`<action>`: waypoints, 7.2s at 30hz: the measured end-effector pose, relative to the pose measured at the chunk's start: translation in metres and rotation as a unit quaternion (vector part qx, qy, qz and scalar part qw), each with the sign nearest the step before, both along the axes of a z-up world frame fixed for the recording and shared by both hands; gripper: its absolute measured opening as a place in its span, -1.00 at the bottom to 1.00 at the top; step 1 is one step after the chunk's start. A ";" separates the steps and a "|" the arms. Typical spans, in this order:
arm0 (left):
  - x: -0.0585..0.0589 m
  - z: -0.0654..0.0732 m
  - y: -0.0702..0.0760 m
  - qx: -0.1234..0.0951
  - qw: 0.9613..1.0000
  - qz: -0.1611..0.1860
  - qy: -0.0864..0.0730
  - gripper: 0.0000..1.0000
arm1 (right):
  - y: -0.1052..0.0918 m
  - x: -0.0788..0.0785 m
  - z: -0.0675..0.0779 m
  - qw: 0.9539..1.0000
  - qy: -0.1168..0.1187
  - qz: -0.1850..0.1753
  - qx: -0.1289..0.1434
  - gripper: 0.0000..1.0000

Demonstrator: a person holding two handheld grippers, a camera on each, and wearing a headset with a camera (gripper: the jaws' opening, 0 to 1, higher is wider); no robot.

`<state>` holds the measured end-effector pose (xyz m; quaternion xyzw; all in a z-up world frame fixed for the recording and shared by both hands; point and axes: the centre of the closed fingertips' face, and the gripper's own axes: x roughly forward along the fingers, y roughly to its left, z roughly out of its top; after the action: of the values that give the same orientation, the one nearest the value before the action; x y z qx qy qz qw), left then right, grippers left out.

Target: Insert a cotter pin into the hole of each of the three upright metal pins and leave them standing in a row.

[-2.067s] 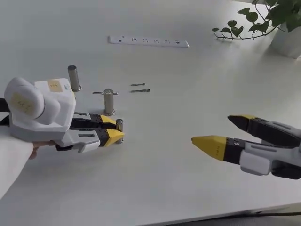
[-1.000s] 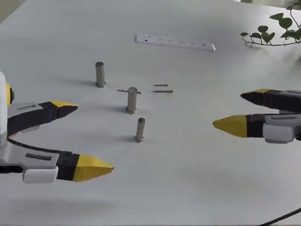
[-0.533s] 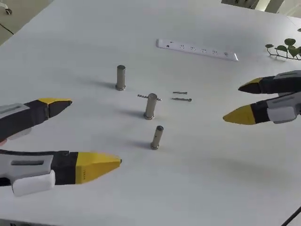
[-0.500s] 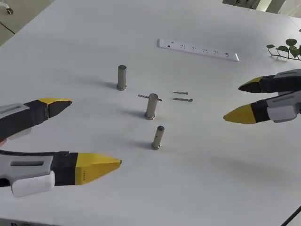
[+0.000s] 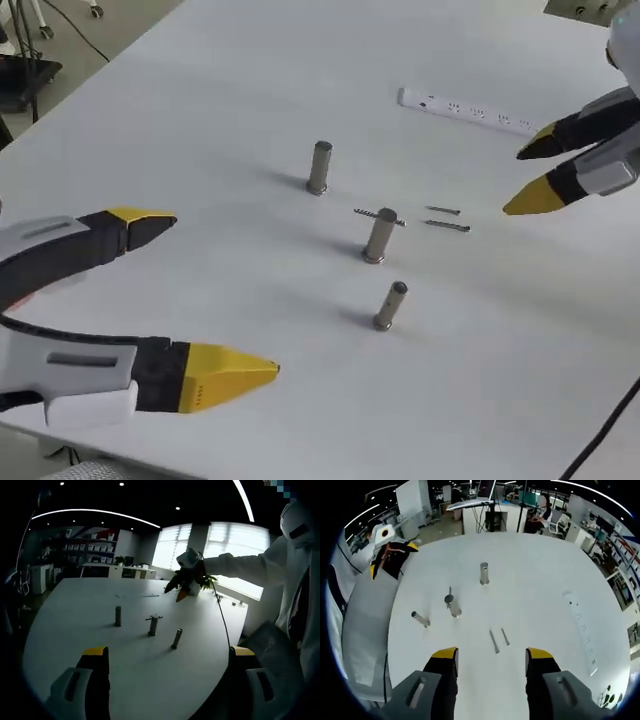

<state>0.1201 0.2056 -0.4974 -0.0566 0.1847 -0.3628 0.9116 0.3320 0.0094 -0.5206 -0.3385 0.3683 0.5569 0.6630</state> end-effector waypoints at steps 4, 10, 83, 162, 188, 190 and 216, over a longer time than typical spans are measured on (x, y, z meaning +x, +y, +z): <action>0.000 -0.004 -0.002 0.006 1.000 0.000 0.009 0.99 | 0.008 0.015 -0.018 1.000 0.014 0.000 -0.014 -0.15; 0.001 -0.005 -0.004 0.004 1.000 0.000 0.007 0.99 | 0.000 0.024 -0.049 0.997 0.011 0.012 -0.074 -0.36; 0.011 -0.025 -0.020 0.022 0.998 -0.027 0.054 0.87 | 0.033 0.031 -0.054 0.989 -0.055 0.086 -0.108 -1.00; 0.084 0.020 -0.175 -0.102 0.978 -0.159 0.093 -0.97 | 0.024 -0.132 0.037 0.948 -0.305 -0.002 0.090 -1.00; 0.076 0.017 -0.169 -0.063 0.981 -0.172 0.063 -1.00 | 0.019 -0.136 0.030 0.958 -0.267 -0.014 0.106 -0.72; 0.074 0.017 -0.167 -0.072 0.980 -0.173 0.074 -1.00 | 0.017 -0.137 0.023 0.965 -0.229 -0.033 0.121 -0.63; 0.035 -0.005 -0.163 0.055 0.949 -0.308 -0.027 -1.00 | 0.031 -0.172 0.001 0.975 -0.057 -0.041 0.212 -1.00</action>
<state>0.1554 0.0427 -0.5021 0.0628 0.1884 -0.6170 0.7615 0.1597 0.0407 -0.5196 -0.2061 0.2168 0.5742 0.7621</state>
